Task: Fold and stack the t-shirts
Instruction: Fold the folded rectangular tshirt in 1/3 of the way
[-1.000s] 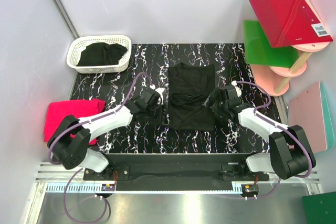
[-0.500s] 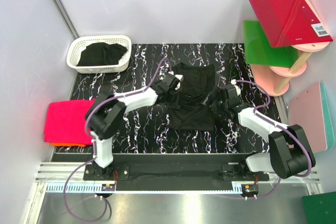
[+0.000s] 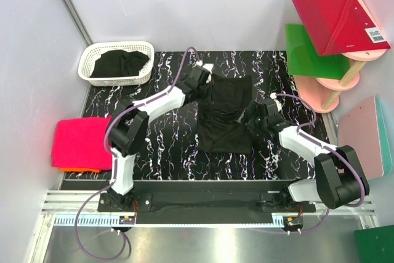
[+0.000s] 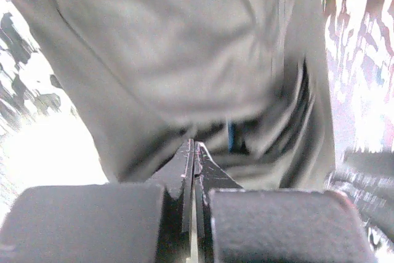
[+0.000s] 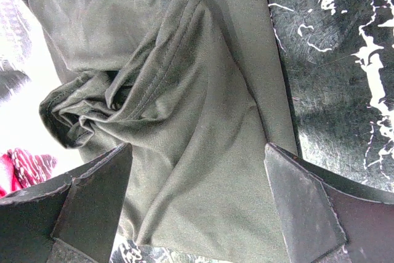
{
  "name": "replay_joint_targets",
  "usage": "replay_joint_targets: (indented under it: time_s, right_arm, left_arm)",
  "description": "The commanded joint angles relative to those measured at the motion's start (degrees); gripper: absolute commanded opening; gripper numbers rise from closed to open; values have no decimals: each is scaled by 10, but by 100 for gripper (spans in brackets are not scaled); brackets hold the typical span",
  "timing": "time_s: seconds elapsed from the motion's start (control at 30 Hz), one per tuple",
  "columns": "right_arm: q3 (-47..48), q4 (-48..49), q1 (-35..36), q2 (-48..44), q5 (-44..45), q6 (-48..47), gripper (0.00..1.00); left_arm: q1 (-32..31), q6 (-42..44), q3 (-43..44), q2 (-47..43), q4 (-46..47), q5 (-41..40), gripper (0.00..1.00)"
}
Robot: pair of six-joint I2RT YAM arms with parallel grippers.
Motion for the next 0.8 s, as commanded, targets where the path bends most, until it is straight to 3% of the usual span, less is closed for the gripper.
replay_joint_targets:
  time_s: [0.0,0.1,0.2,0.4,0.53,0.7,0.77]
  right_arm:
    - [-2,21,-1,5,-6,-6,95]
    - [-6,22,-1,-6,-5,-7,95]
    - [-9,21,-1,-21,-2,-10,95]
    - [-12,21,-1,-33,1,-15,95]
    - [-9,27,-1,-17,-4,-15,95]
    - [-9,36,-1,-2,-6,-11,95]
    - [-9,37,-1,3,-6,-11,95]
  left_arm:
    - [19,30,79,56,-9,-36,0]
    - [32,33,108,80,-8,-36,0]
    - [34,30,82,16,5,-18,0]
    - [34,13,-94,-173,38,10,0]
    - [34,-30,-182,-225,55,65,0]
    - [37,-145,-337,-232,253,186,0]
    - [37,-185,-356,-209,326,235,0]
